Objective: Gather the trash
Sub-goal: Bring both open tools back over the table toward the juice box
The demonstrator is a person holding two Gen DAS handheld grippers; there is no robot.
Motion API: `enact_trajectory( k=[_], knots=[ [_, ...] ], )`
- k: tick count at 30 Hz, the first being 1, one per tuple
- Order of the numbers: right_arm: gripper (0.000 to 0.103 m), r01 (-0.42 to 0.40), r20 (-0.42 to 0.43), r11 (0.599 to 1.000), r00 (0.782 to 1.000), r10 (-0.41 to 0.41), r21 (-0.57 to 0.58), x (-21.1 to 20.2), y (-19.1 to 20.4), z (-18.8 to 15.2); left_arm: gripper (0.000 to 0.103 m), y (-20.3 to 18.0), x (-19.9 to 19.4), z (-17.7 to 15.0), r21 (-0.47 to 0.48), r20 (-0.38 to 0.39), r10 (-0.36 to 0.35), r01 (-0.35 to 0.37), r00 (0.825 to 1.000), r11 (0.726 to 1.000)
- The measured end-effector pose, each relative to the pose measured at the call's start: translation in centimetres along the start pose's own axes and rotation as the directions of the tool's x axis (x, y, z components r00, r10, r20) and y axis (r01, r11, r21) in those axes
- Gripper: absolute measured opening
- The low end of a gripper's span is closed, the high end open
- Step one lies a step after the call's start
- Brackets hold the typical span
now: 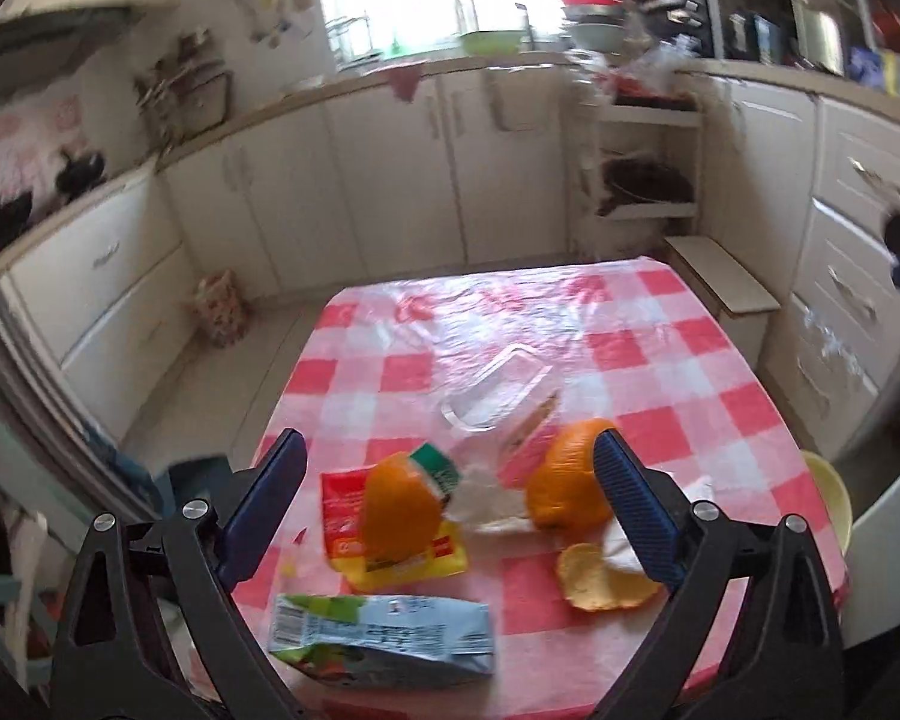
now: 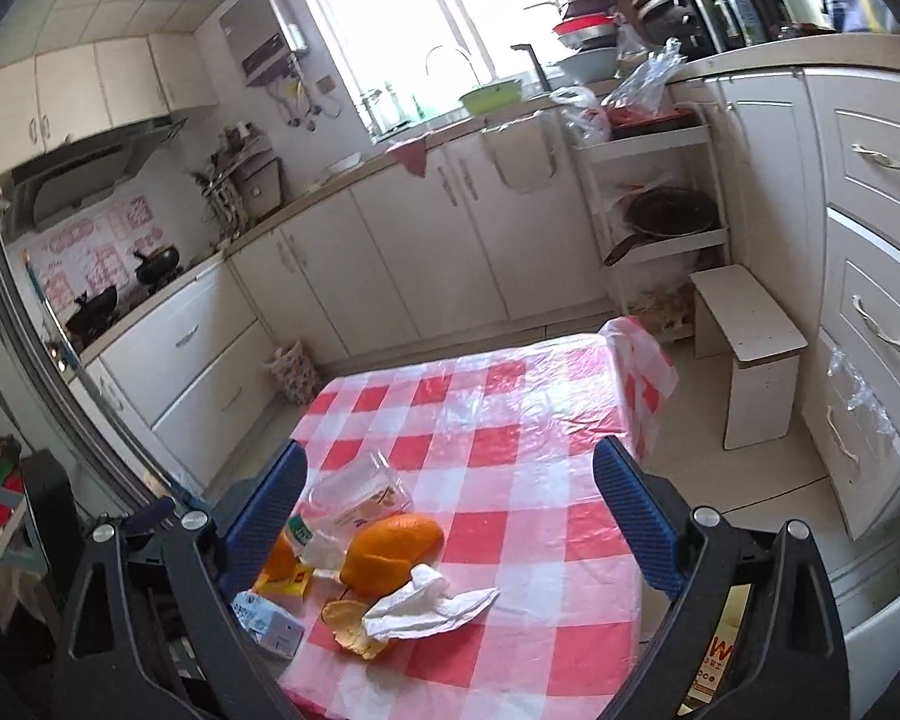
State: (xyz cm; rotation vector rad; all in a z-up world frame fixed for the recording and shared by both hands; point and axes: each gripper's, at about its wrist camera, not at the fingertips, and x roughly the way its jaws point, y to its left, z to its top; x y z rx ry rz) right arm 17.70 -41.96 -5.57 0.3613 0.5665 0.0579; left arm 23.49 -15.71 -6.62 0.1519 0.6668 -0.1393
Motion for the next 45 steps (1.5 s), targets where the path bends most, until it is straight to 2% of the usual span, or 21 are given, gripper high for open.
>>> enact_trajectory(
  k=[4, 7, 10, 12, 14, 16, 18, 19, 21, 23, 24, 25, 27, 29, 31, 33, 35, 37, 40, 42, 45],
  knots=[
    [0.092, -0.021, -0.097, 1.000, 0.995, 0.019, -0.018, 2.9, 0.9, -0.9, 0.092, 8.3, 3.4, -1.2, -0.222, -0.143, 0.039, -0.070, 0.989, 0.973],
    [0.092, -0.058, -0.181, 0.998, 0.982, 0.054, -0.016, 5.3, 1.8, -1.6, 0.092, 11.2, 4.0, -1.5, -0.263, -0.162, 0.034, -0.076, 0.986, 0.962],
    [0.092, -0.076, -0.285, 0.997, 0.956, 0.063, -0.034, 8.1, 3.1, -2.7, 0.092, 11.6, 4.1, -2.2, -0.213, -0.165, 0.036, -0.072, 0.986, 0.974],
    [0.092, -0.085, -0.350, 0.995, 0.934, 0.066, -0.041, 9.7, 3.7, -3.6, 0.092, 11.3, 4.3, -2.6, -0.166, -0.183, -0.018, -0.012, 0.983, 0.986],
    [0.092, -0.066, -0.407, 0.994, 0.913, 0.025, -0.088, 11.1, 4.4, -4.7, 0.092, 10.5, 3.8, -3.5, -0.098, -0.199, -0.067, 0.048, 0.978, 0.994],
    [0.092, -0.033, -0.430, 0.989, 0.902, -0.032, -0.144, 11.9, 4.8, -5.7, 0.092, 9.5, 3.4, -4.5, -0.007, -0.229, -0.145, 0.148, 0.963, 0.989],
    [0.092, -0.021, -0.451, 0.985, 0.890, -0.059, -0.171, 12.5, 4.8, -6.5, 0.092, 9.1, 2.3, -5.4, 0.064, -0.211, -0.178, 0.195, 0.961, 0.979],
    [0.092, -0.030, -0.456, 0.986, 0.889, -0.049, -0.166, 12.6, 4.7, -6.6, 0.092, 9.0, 1.8, -5.9, 0.091, -0.221, -0.227, 0.252, 0.948, 0.963],
    [0.092, -0.059, -0.458, 0.983, 0.889, -0.027, -0.173, 12.8, 5.2, -6.7, 0.091, 8.7, 1.3, -6.9, 0.120, -0.280, -0.325, 0.369, 0.903, 0.922],
    [0.092, -0.058, -0.485, 0.970, 0.872, -0.066, -0.238, 13.4, 6.0, -7.2, 0.089, 8.0, 1.1, -7.8, 0.170, -0.315, -0.330, 0.394, 0.890, 0.903],
    [0.092, -0.062, -0.509, 0.962, 0.857, -0.085, -0.265, 13.9, 6.2, -7.7, 0.089, 7.5, 1.4, -8.3, 0.181, -0.345, -0.337, 0.414, 0.876, 0.892],
    [0.092, -0.068, -0.537, 0.957, 0.838, -0.099, -0.282, 14.4, 6.4, -8.2, 0.089, 7.1, 1.7, -8.7, 0.191, -0.365, -0.331, 0.418, 0.870, 0.888],
    [0.092, -0.059, -0.576, 0.946, 0.805, -0.145, -0.320, 15.5, 6.5, -9.3, 0.089, 6.4, 2.6, -9.2, 0.197, -0.392, -0.304, 0.402, 0.869, 0.894],
    [0.092, -0.047, -0.595, 0.948, 0.788, -0.159, -0.315, 16.0, 5.9, -9.8, 0.090, 6.2, 3.5, -9.2, 0.200, -0.386, -0.268, 0.364, 0.883, 0.910],
    [0.092, -0.039, -0.601, 0.961, 0.787, -0.140, -0.275, 16.2, 5.2, -9.7, 0.090, 6.5, 5.2, -9.1, 0.149, -0.418, -0.236, 0.322, 0.878, 0.935],
    [0.092, -0.020, -0.596, 0.977, 0.795, -0.114, -0.214, 16.1, 4.0, -9.0, 0.090, 7.3, 7.1, -9.1, 0.096, -0.442, -0.180, 0.246, 0.879, 0.965],
    [0.092, 0.007, -0.588, 0.988, 0.803, -0.096, -0.151, 15.8, 2.6, -8.3, 0.090, 8.0, 7.9, -8.7, 0.074, -0.428, -0.134, 0.182, 0.894, 0.980],
    [0.092, 0.023, -0.593, 0.991, 0.799, -0.097, -0.130, 15.5, 1.6, -7.9, 0.090, 9.1, 7.7, -8.1, 0.029, -0.396, -0.127, 0.151, 0.909, 0.988],
    [0.092, -0.005, -0.633, 0.994, 0.771, -0.065, -0.108, 15.4, 1.0, -8.4, 0.090, 11.1, 7.2, -7.2, -0.093, -0.352, -0.195, 0.174, 0.915, 0.980],
    [0.092, -0.012, -0.642, 0.994, 0.764, -0.063, -0.112, 15.4, 1.1, -9.0, 0.090, 12.4, 6.8, -6.7, -0.175, -0.315, -0.243, 0.196, 0.918, 0.965],
    [0.092, 0.019, -0.615, 0.987, 0.780, -0.116, -0.162, 15.6, 1.5, -9.4, 0.091, 13.8, 7.4, -6.5, -0.271, -0.309, -0.279, 0.197, 0.909, 0.942]
  ],
)
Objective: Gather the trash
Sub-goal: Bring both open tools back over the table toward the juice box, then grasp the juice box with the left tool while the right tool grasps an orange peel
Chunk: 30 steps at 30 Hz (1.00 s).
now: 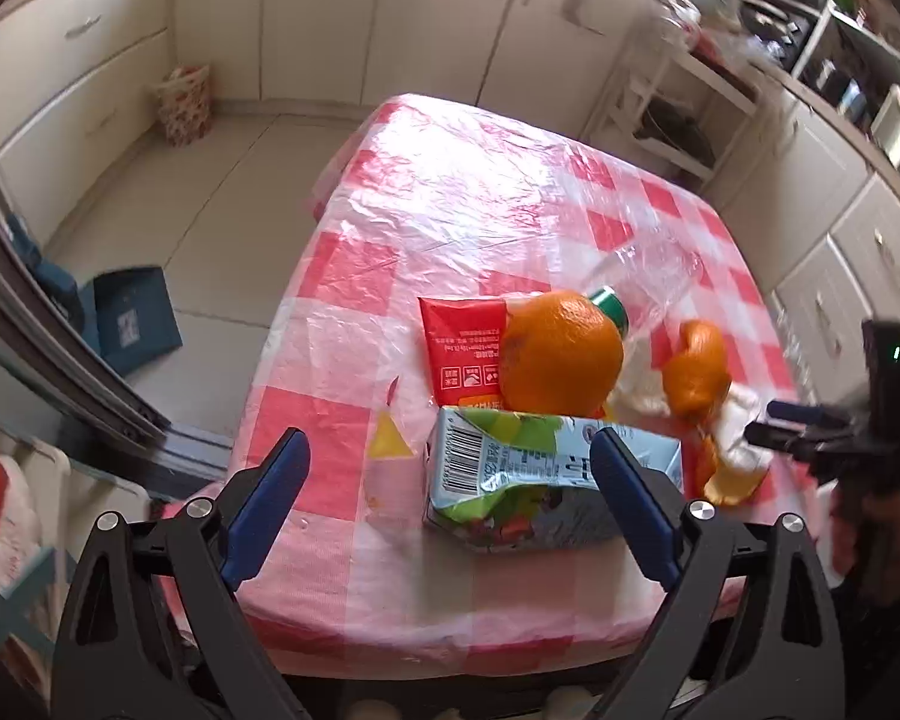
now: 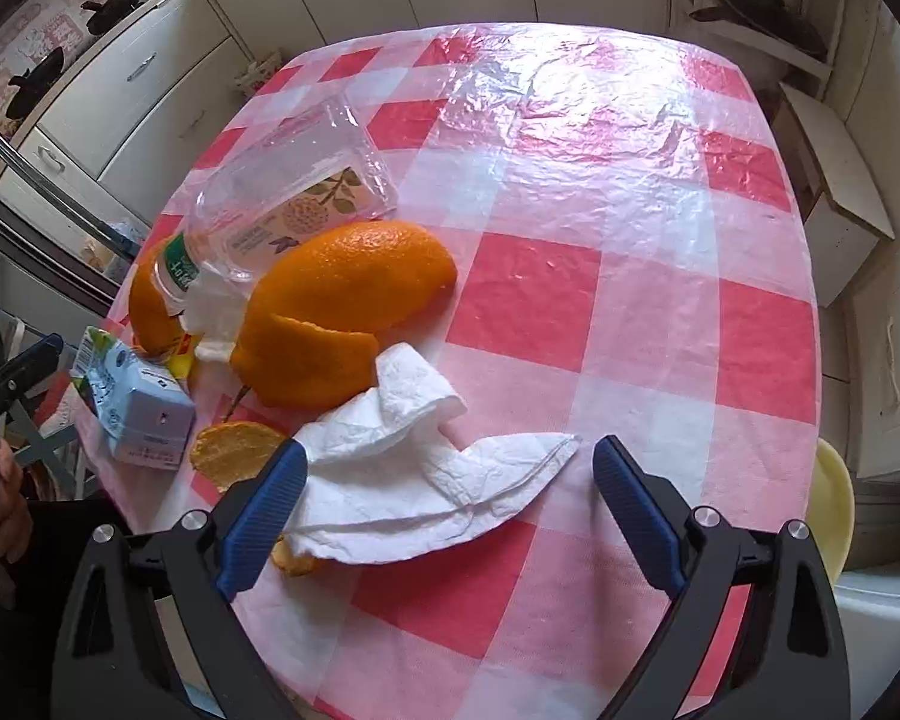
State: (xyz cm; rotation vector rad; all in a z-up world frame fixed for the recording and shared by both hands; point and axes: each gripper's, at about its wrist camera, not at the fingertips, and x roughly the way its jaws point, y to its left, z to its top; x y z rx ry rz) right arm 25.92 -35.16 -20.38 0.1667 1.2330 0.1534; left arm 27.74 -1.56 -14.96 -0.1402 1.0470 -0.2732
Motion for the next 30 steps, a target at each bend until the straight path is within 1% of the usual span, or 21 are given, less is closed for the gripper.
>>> enact_trajectory(
  k=[1, 3, 4, 8, 9, 10, 12, 13, 14, 15, 16, 18, 21, 23, 24, 25, 26, 27, 28, 29, 30],
  knots=[
    [0.092, 0.018, 0.013, 1.000, 1.000, -0.018, -0.010, 0.0, 0.2, 0.1, 0.091, 0.5, 0.3, 0.1, -0.027, -0.010, -0.005, 0.004, 1.000, 1.000],
    [0.092, 0.057, 0.069, 0.998, 0.996, -0.055, -0.024, -0.3, 0.6, 0.4, 0.091, 1.1, 0.7, 0.1, -0.073, -0.030, -0.014, 0.012, 0.999, 0.997],
    [0.092, 0.059, 0.090, 0.998, 0.994, -0.057, -0.020, -0.4, 0.7, 0.7, 0.091, 1.5, 0.8, 0.1, -0.092, -0.031, -0.014, 0.011, 0.999, 0.996],
    [0.092, -0.031, 0.183, 1.000, 0.983, 0.029, 0.006, -1.8, 1.5, 1.8, 0.091, 2.3, 1.0, 0.3, -0.150, -0.033, -0.014, 0.009, 0.999, 0.989],
    [0.092, -0.061, 0.205, 0.998, 0.977, 0.060, 0.000, -2.3, 2.0, 2.1, 0.091, 2.3, 0.9, 0.4, -0.161, -0.028, -0.016, 0.011, 0.999, 0.987],
    [0.092, -0.113, 0.213, 0.994, 0.971, 0.112, -0.005, -2.5, 2.5, 2.4, 0.091, 2.3, 0.8, 0.4, -0.171, -0.022, -0.015, 0.011, 1.000, 0.985],
    [0.092, -0.280, 0.188, 0.960, 0.943, 0.274, 0.006, -2.2, 3.8, 3.2, 0.091, 2.7, 0.6, 0.3, -0.200, -0.009, -0.004, 0.002, 1.000, 0.980],
    [0.092, -0.341, 0.177, 0.940, 0.926, 0.334, 0.013, -1.8, 4.6, 3.5, 0.091, 3.0, 0.6, 0.3, -0.217, -0.008, 0.000, -0.001, 1.000, 0.976],
    [0.092, -0.388, 0.159, 0.922, 0.911, 0.381, 0.010, -1.2, 5.7, 4.0, 0.091, 3.4, 0.6, 0.2, -0.243, -0.008, -0.002, 0.000, 1.000, 0.970],
    [0.092, -0.409, 0.145, 0.913, 0.903, 0.404, 0.001, -0.6, 6.8, 4.4, 0.091, 3.8, 0.6, 0.1, -0.268, -0.011, -0.009, 0.006, 1.000, 0.963],
    [0.092, -0.416, 0.131, 0.909, 0.900, 0.415, -0.017, 0.1, 8.2, 4.9, 0.091, 4.1, 0.7, 0.0, -0.292, -0.017, -0.022, 0.016, 1.000, 0.956],
    [0.088, -0.402, 0.103, 0.914, 0.908, 0.405, -0.051, 1.7, 10.5, 5.8, 0.091, 4.7, 0.6, -0.1, -0.315, -0.015, -0.025, 0.019, 1.000, 0.949],
    [0.086, -0.383, 0.073, 0.922, 0.919, 0.386, -0.052, 4.1, 12.6, 6.7, 0.091, 5.1, 0.5, -0.1, -0.312, -0.012, -0.004, 0.000, 1.000, 0.950],
    [0.086, -0.336, 0.070, 0.939, 0.938, 0.341, -0.070, 4.7, 13.4, 6.9, 0.091, 5.4, 0.5, -0.2, -0.311, -0.014, -0.004, -0.001, 1.000, 0.950],
    [0.082, -0.335, 0.060, 0.939, 0.939, 0.340, -0.074, 4.8, 13.6, 6.8, 0.091, 5.5, 0.5, -0.2, -0.311, -0.017, -0.005, 0.000, 1.000, 0.950],
    [0.071, -0.340, 0.044, 0.938, 0.938, 0.344, -0.070, 4.9, 13.8, 6.3, 0.091, 5.6, 0.5, -0.1, -0.312, -0.016, -0.008, 0.002, 1.000, 0.950],
    [0.064, -0.328, 0.023, 0.942, 0.944, 0.330, -0.073, 5.1, 13.9, 6.1, 0.091, 5.7, 0.4, -0.1, -0.311, -0.015, -0.009, 0.004, 1.000, 0.950],
    [0.048, -0.316, 0.019, 0.945, 0.948, 0.319, -0.083, 5.2, 14.0, 6.0, 0.091, 5.7, 0.4, -0.1, -0.307, -0.015, -0.008, 0.003, 1.000, 0.952],
    [0.040, -0.311, 0.021, 0.946, 0.949, 0.314, -0.089, 5.2, 13.9, 5.9, 0.091, 5.7, 0.3, 0.0, -0.302, -0.018, -0.002, -0.003, 1.000, 0.953],
    [0.039, -0.333, 0.025, 0.939, 0.941, 0.336, -0.083, 4.9, 13.6, 5.8, 0.091, 5.6, 0.3, 0.0, -0.290, -0.022, 0.007, -0.013, 1.000, 0.957],
    [0.033, -0.345, 0.032, 0.936, 0.937, 0.348, -0.074, 4.7, 13.4, 5.8, 0.091, 5.6, 0.3, 0.0, -0.279, -0.024, 0.010, -0.017, 1.000, 0.960]
  ],
)
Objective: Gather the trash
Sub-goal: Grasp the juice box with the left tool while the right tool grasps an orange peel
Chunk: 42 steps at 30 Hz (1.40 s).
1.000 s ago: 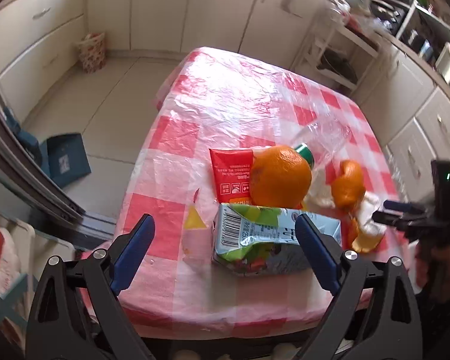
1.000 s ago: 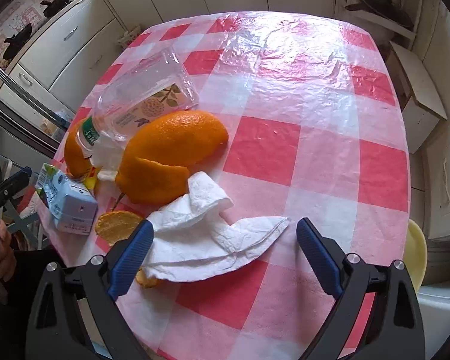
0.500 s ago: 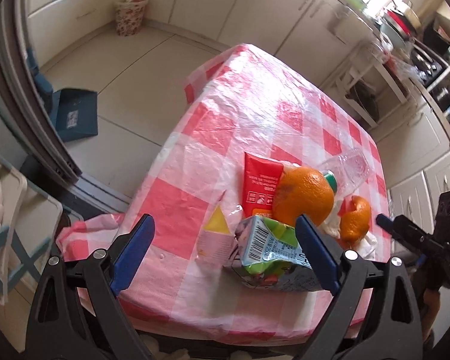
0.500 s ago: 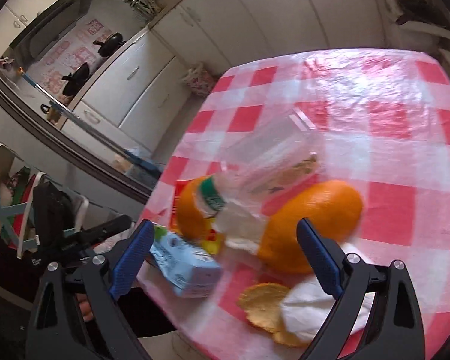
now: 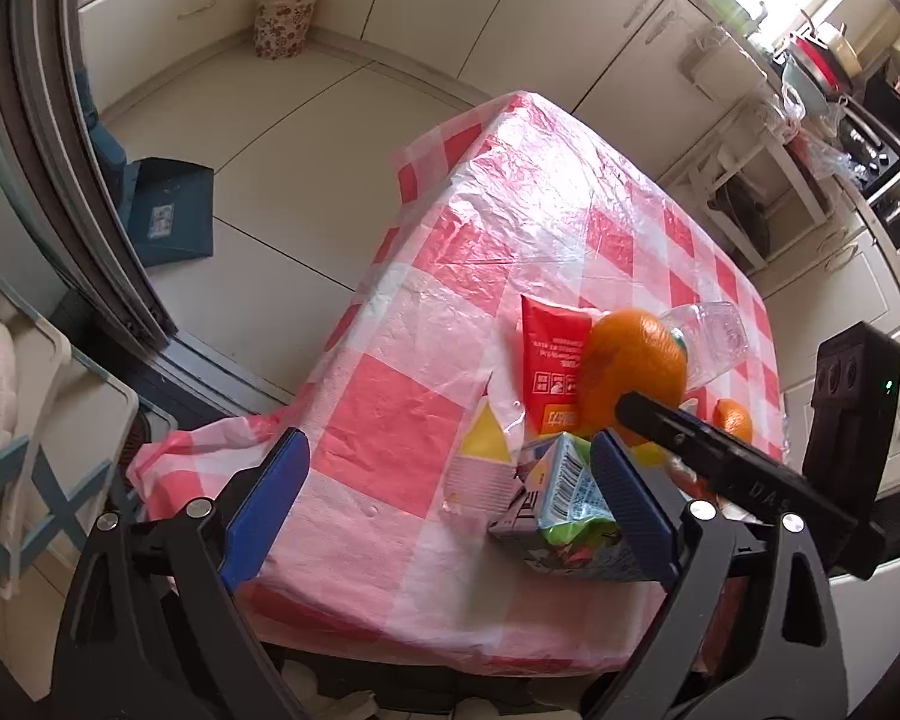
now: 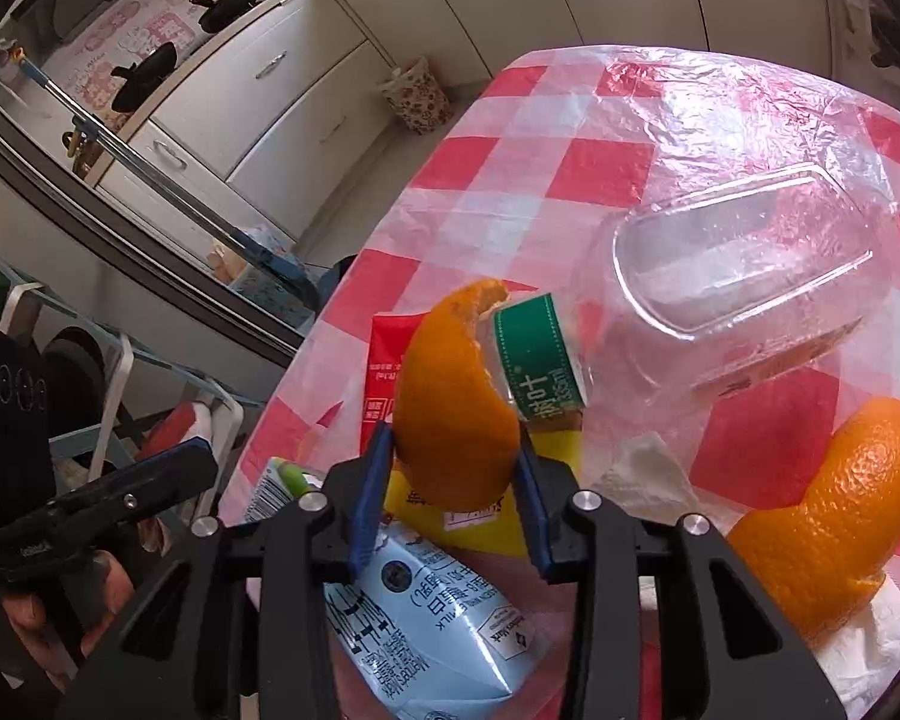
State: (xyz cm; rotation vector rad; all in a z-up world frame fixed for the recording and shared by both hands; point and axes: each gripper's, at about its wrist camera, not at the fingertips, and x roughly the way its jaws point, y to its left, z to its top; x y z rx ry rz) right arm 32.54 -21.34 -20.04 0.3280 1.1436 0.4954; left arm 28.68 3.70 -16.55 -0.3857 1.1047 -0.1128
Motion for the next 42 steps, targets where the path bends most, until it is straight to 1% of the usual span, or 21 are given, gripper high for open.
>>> enact_trajectory(
  k=[3, 5, 8, 10, 11, 14, 15, 20, 21, 22, 23, 24, 25, 27, 30, 32, 34, 36, 38, 40, 42],
  knots=[
    [0.028, -0.055, 0.045, 0.998, 0.998, 0.054, 0.024, -1.0, -0.3, 0.3, 0.091, -0.9, -0.3, -0.2, 0.091, -0.012, 0.001, 0.000, 1.000, 0.996],
    [0.028, -0.102, 0.061, 0.994, 0.993, 0.100, 0.036, -2.0, -0.5, 0.4, 0.091, -2.1, -0.3, -0.6, 0.195, -0.031, -0.002, 0.008, 1.000, 0.981],
    [0.027, -0.152, 0.079, 0.987, 0.986, 0.148, 0.045, -3.6, -1.0, 0.2, 0.091, -4.1, -0.1, -1.9, 0.338, -0.039, 0.022, -0.007, 0.999, 0.941],
    [0.028, -0.172, 0.058, 0.984, 0.984, 0.169, 0.048, -4.4, -1.7, -0.2, 0.091, -5.6, -0.1, -2.8, 0.428, -0.015, 0.056, -0.044, 0.998, 0.903],
    [0.029, -0.154, 0.041, 0.987, 0.988, 0.152, 0.042, -4.7, -2.0, -0.3, 0.091, -6.2, 0.0, -3.3, 0.464, -0.011, 0.067, -0.055, 0.998, 0.884],
    [0.031, 0.013, 0.041, 1.000, 0.999, -0.012, -0.011, -5.5, -2.2, -0.9, 0.091, -7.5, 0.4, -4.0, 0.526, -0.004, 0.098, -0.081, 0.995, 0.847],
    [0.031, 0.039, 0.040, 0.999, 0.998, -0.038, -0.025, -5.8, -2.4, -1.1, 0.091, -7.8, 0.5, -4.2, 0.536, -0.006, 0.098, -0.080, 0.995, 0.840],
    [0.031, 0.035, 0.067, 0.999, 0.997, -0.033, -0.028, -7.9, -3.7, -1.7, 0.091, -8.4, 0.4, -4.1, 0.548, 0.012, 0.095, -0.086, 0.995, 0.832],
    [0.035, 0.019, 0.075, 1.000, 0.997, -0.017, -0.023, -8.2, -3.9, -1.8, 0.091, -8.6, 0.2, -4.0, 0.557, 0.017, 0.085, -0.079, 0.996, 0.827],
    [0.055, 0.008, 0.079, 1.000, 0.997, -0.007, -0.019, -8.3, -4.0, -1.9, 0.091, -9.0, 0.1, -4.1, 0.577, 0.024, 0.081, -0.080, 0.996, 0.813],
    [0.064, 0.009, 0.087, 1.000, 0.996, -0.008, -0.016, -8.3, -3.9, -1.8, 0.091, -9.8, 0.0, -4.2, 0.625, 0.044, 0.081, -0.091, 0.996, 0.775],
    [0.067, 0.011, 0.103, 1.000, 0.995, -0.009, -0.021, -8.4, -3.7, -1.8, 0.091, -10.5, -0.1, -4.5, 0.663, 0.062, 0.085, -0.104, 0.994, 0.741],
    [0.067, 0.012, 0.102, 1.000, 0.995, -0.009, -0.026, -8.1, -3.4, -1.7, 0.092, -11.4, -0.1, -4.8, 0.723, 0.084, 0.089, -0.122, 0.992, 0.680],
    [0.067, 0.025, 0.080, 0.999, 0.997, -0.022, -0.034, -6.7, -2.8, -1.6, 0.092, -12.5, 0.2, -5.1, 0.801, 0.104, 0.090, -0.137, 0.990, 0.583],
    [0.066, 0.040, 0.050, 0.999, 0.998, -0.038, -0.034, -4.5, -2.5, -1.6, 0.092, -13.2, 1.6, -4.7, 0.864, 0.040, 0.076, -0.073, 0.996, 0.499],
    [0.051, 0.054, 0.023, 0.998, 0.998, -0.053, -0.037, -3.4, -2.3, -1.8, 0.092, -13.3, 2.9, -4.5, 0.888, 0.011, 0.094, -0.053, 0.995, 0.457],
    [0.036, 0.073, 0.020, 0.997, 0.997, -0.072, -0.041, -3.5, -2.4, -2.0, 0.092, -13.2, 3.7, -4.5, 0.890, -0.022, 0.106, -0.029, 0.994, 0.454],
    [0.030, 0.074, 0.024, 0.996, 0.997, -0.073, -0.053, -4.0, -2.3, -2.0, 0.092, -13.0, 3.9, -5.0, 0.890, -0.068, 0.115, 0.008, 0.991, 0.456],
    [0.028, 0.082, 0.038, 0.994, 0.996, -0.079, -0.066, -4.7, -2.1, -2.1, 0.091, -12.9, 3.4, -5.6, 0.875, -0.167, 0.079, 0.111, 0.983, 0.472],
    [0.027, 0.099, 0.038, 0.992, 0.995, -0.097, -0.081, -5.1, -1.9, -2.2, 0.087, -12.5, 2.8, -5.9, 0.832, -0.285, 0.039, 0.227, 0.958, 0.506],
    [0.029, 0.143, 0.036, 0.984, 0.989, -0.140, -0.106, -5.3, -1.8, -2.4, 0.086, -12.3, 2.0, -6.3, 0.821, -0.318, 0.013, 0.269, 0.948, 0.504]
  ],
)
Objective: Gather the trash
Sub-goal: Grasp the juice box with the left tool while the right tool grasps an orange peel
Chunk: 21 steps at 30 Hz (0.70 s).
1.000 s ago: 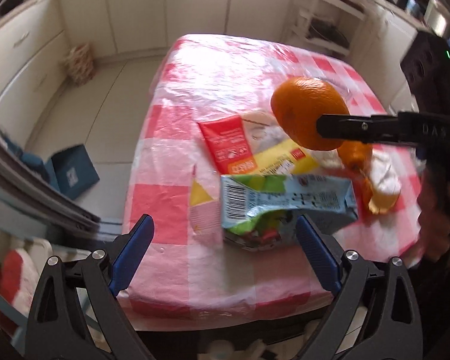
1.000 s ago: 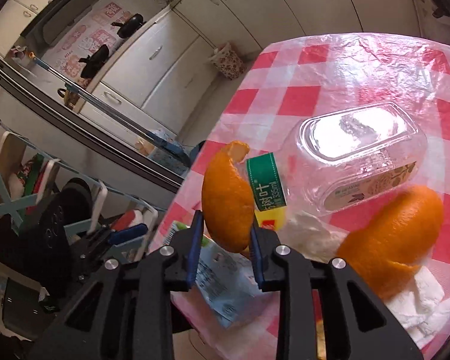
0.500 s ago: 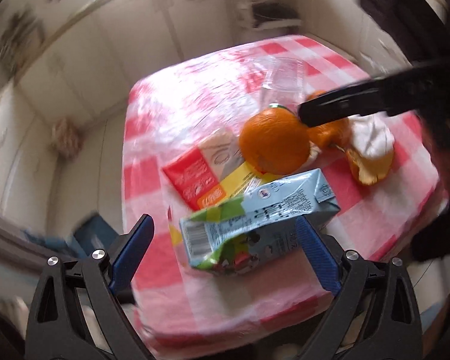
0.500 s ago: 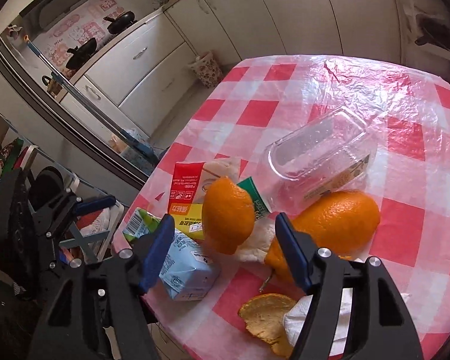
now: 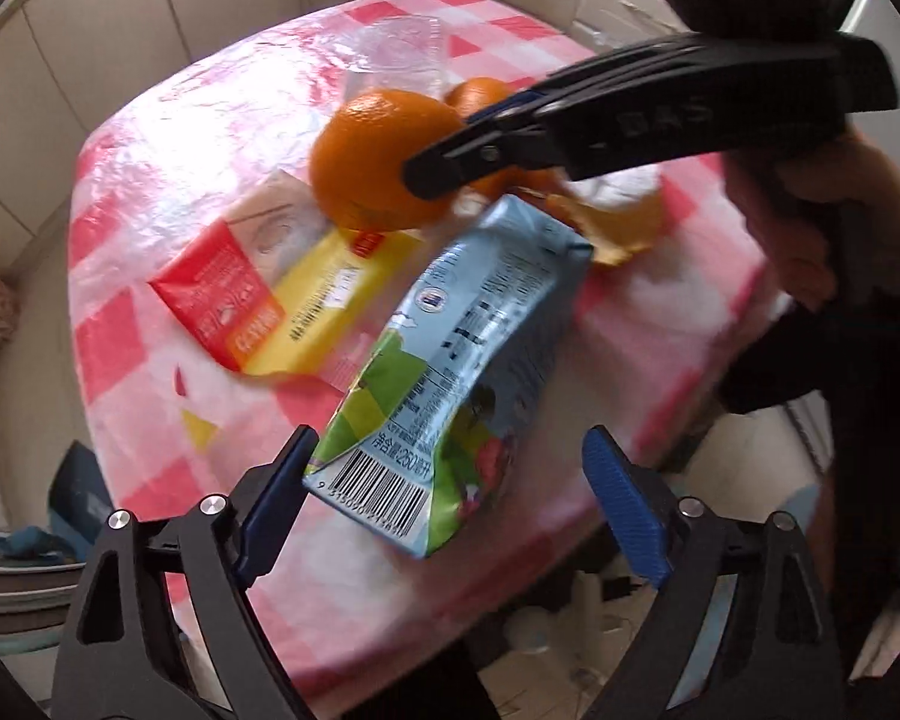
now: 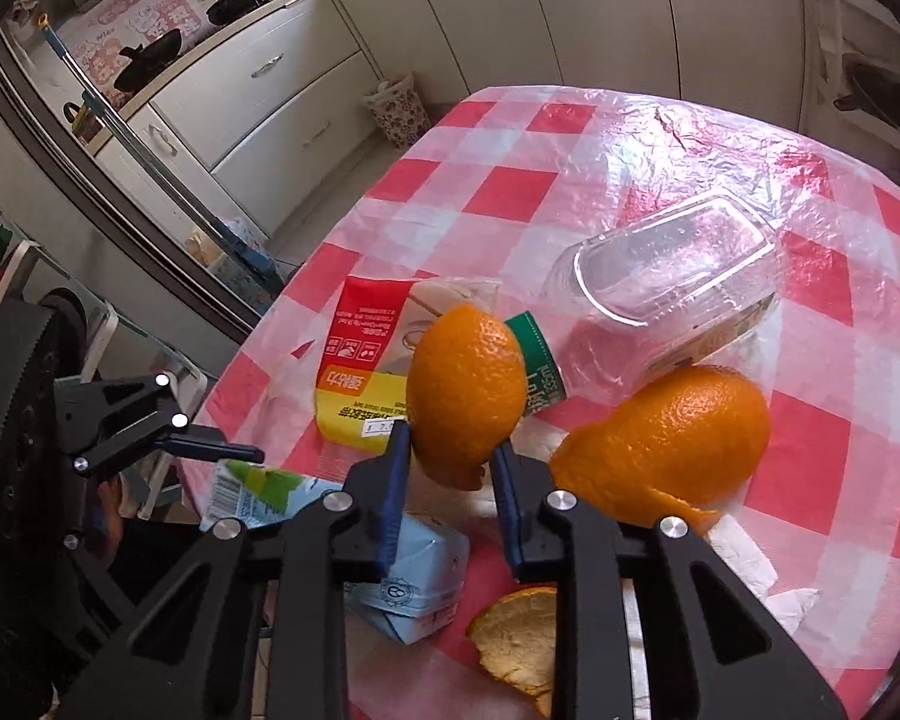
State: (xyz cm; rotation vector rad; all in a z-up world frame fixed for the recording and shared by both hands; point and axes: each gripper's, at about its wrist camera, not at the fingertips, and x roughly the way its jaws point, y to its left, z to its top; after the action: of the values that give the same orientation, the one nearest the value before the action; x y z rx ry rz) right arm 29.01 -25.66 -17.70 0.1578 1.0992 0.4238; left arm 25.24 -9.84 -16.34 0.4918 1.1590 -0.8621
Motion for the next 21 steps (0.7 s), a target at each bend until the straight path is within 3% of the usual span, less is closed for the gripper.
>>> enact_trajectory(
  k=[2, 5, 7, 10, 12, 14, 16, 21],
  knots=[
    [0.035, 0.048, 0.007, 0.998, 0.999, -0.048, -0.027, -0.1, 0.2, -0.2, 0.086, -0.4, -0.6, -0.2, 0.009, 0.019, -0.005, 0.005, 1.000, 1.000],
    [0.035, 0.037, 0.048, 0.999, 0.998, -0.035, -0.039, -0.8, 0.4, -0.3, 0.086, -0.4, -1.0, 0.3, -0.022, 0.061, 0.025, -0.024, 0.998, 0.999],
    [0.027, 0.021, 0.079, 0.998, 0.997, -0.017, -0.051, -1.3, 0.6, -0.2, 0.086, -0.3, -0.7, 0.8, -0.047, 0.072, 0.053, -0.050, 0.996, 0.998],
    [0.022, -0.034, 0.081, 0.998, 0.996, 0.038, -0.048, -1.1, 0.8, 0.1, 0.086, -0.8, 0.2, 1.4, -0.035, 0.054, 0.051, -0.049, 0.997, 0.998],
    [0.022, -0.084, 0.078, 0.995, 0.993, 0.088, -0.053, -1.0, 1.0, 0.3, 0.080, -1.4, 0.8, 1.4, -0.023, 0.027, 0.021, -0.021, 0.999, 1.000],
    [0.022, -0.103, 0.077, 0.993, 0.991, 0.107, -0.060, -0.8, 1.6, 0.3, 0.063, -1.7, 1.5, 0.9, -0.013, -0.017, -0.002, 0.002, 1.000, 1.000],
    [0.040, -0.090, 0.071, 0.994, 0.993, 0.095, -0.065, -0.3, 2.1, 0.5, 0.062, -1.8, 2.1, 0.5, -0.026, -0.043, 0.008, -0.009, 0.999, 1.000],
    [0.049, -0.127, 0.030, 0.989, 0.991, 0.130, -0.080, 1.5, 3.8, 1.1, 0.062, -1.4, 1.5, -0.7, -0.107, -0.027, 0.013, -0.016, 1.000, 0.994]
  ],
)
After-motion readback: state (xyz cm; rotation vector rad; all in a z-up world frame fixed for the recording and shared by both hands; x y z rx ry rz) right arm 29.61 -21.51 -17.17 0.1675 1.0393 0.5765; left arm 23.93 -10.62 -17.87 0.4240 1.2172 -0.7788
